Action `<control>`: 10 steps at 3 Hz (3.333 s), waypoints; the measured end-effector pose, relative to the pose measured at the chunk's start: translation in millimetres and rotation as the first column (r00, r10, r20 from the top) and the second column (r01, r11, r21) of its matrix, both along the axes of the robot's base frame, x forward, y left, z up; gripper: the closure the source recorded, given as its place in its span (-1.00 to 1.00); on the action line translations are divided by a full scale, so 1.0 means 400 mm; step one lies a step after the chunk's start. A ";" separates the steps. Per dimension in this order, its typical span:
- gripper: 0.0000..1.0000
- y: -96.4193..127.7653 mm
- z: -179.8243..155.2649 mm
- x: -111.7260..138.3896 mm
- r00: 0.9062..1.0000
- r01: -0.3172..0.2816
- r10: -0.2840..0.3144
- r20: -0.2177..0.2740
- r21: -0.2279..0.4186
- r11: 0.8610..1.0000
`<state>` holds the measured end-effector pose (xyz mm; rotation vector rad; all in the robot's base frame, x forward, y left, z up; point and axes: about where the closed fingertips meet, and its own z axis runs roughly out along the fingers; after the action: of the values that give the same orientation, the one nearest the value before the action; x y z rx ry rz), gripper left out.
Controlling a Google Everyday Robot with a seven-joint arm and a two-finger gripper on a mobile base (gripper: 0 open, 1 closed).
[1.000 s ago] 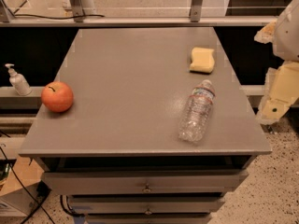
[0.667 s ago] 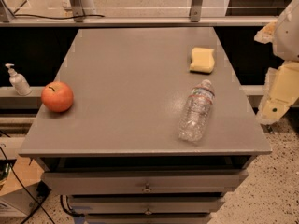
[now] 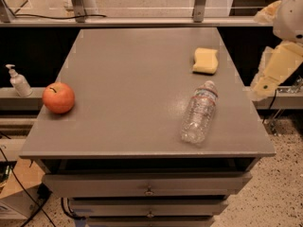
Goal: Move sponge near apple
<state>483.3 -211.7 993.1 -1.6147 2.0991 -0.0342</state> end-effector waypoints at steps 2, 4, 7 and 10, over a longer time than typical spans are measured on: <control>-1.00 0.038 -0.021 0.088 1.000 -0.008 0.006 0.013 0.156 0.988; -1.00 0.033 -0.059 0.199 0.993 0.081 -0.100 0.065 0.250 0.965; -1.00 0.089 -0.147 0.381 0.990 0.066 -0.103 0.096 0.334 0.940; -1.00 0.084 -0.222 0.494 0.956 0.180 -0.252 0.150 0.378 0.908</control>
Offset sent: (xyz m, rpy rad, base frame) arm 0.0268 0.0088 -0.0044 0.1132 -0.0170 0.0011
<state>680.7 -178.3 904.1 -1.1111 1.9829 0.1100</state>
